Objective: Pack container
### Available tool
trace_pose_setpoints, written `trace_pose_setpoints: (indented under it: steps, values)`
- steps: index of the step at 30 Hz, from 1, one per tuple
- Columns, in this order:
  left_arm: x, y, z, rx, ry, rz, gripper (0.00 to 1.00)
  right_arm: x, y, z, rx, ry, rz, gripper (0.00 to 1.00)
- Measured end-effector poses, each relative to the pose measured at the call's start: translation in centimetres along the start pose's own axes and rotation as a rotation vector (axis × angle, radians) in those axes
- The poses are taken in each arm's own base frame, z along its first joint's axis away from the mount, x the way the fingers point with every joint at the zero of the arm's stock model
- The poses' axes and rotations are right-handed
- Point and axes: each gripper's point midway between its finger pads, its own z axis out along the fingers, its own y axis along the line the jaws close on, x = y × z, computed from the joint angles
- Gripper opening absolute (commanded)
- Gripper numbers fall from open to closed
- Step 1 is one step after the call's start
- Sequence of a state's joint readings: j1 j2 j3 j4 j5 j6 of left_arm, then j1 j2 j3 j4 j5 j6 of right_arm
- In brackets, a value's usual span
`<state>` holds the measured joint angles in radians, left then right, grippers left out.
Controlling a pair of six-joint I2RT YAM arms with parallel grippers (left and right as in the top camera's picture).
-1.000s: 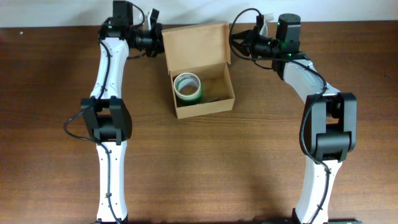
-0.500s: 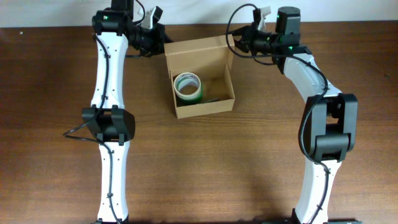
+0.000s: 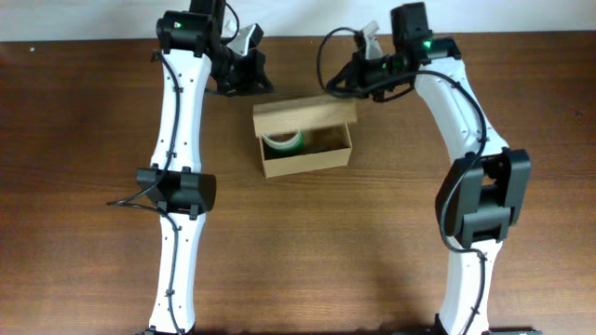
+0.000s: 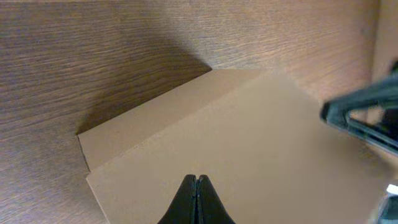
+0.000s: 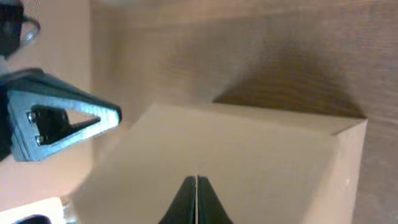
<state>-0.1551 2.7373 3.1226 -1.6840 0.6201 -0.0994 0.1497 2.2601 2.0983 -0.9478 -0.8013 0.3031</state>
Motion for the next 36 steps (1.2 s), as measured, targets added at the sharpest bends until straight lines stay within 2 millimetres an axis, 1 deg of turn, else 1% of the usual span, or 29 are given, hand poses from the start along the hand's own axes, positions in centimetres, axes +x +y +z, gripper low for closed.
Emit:
trace_pose_setpoints:
  steps: [4,8,11,13,15,16,19,21,22,24,26,27,32,34,36]
  values:
    - [0.0,0.4,0.0,-0.043,-0.003,0.013,0.02,1.4,0.4,-1.0,0.148,0.050,-0.068,0.04]
    - [-0.2,0.6,-1.0,-0.102,-0.028,0.028,0.02,3.0,0.0,-2.8,0.297,0.103,-0.092,0.04]
    - [-0.5,0.2,-2.6,-0.147,-0.064,0.049,0.02,3.9,-0.3,-4.2,0.390,0.135,-0.100,0.04]
    - [-0.7,-0.5,-4.4,-0.191,-0.104,0.073,0.02,4.5,-0.6,-5.3,0.467,0.152,-0.111,0.04]
    - [-0.8,-1.0,-5.6,-0.221,-0.132,0.089,0.02,5.1,-0.6,-6.1,0.527,0.171,-0.120,0.04]
    - [-0.8,-1.5,-6.6,-0.242,-0.156,0.103,0.02,5.4,-0.6,-6.6,0.562,0.179,-0.127,0.04]
    - [-0.8,-2.8,-9.2,-0.293,-0.215,0.140,0.02,6.1,0.4,-8.0,0.641,0.185,-0.165,0.04]
    - [-0.6,-3.9,-11.0,-0.323,-0.257,0.169,0.02,6.0,1.6,-8.7,0.667,0.163,-0.202,0.04]
    - [-0.5,-4.5,-11.8,-0.330,-0.271,0.181,0.02,5.9,2.5,-9.1,0.674,0.140,-0.228,0.04]
    - [0.2,-5.5,-13.2,-0.347,-0.285,0.205,0.01,6.0,3.9,-9.9,0.681,0.108,-0.266,0.04]
    - [1.3,-6.1,-14.6,-0.376,-0.282,0.217,0.02,6.1,5.3,-10.9,0.689,0.073,-0.300,0.04]
    - [2.0,-6.3,-15.1,-0.396,-0.273,0.221,0.02,6.3,6.3,-11.7,0.690,0.047,-0.321,0.04]
    - [6.2,-5.9,-17.8,-0.545,-0.220,0.221,0.02,6.8,8.8,-14.4,0.684,-0.029,-0.366,0.04]
    - [6.8,-6.0,-19.2,-0.593,-0.248,0.233,0.02,6.9,9.3,-15.3,0.688,-0.053,-0.374,0.04]
    - [6.5,-6.4,-20.3,-0.620,-0.301,0.248,0.01,6.6,9.2,-15.3,0.697,-0.063,-0.378,0.04]
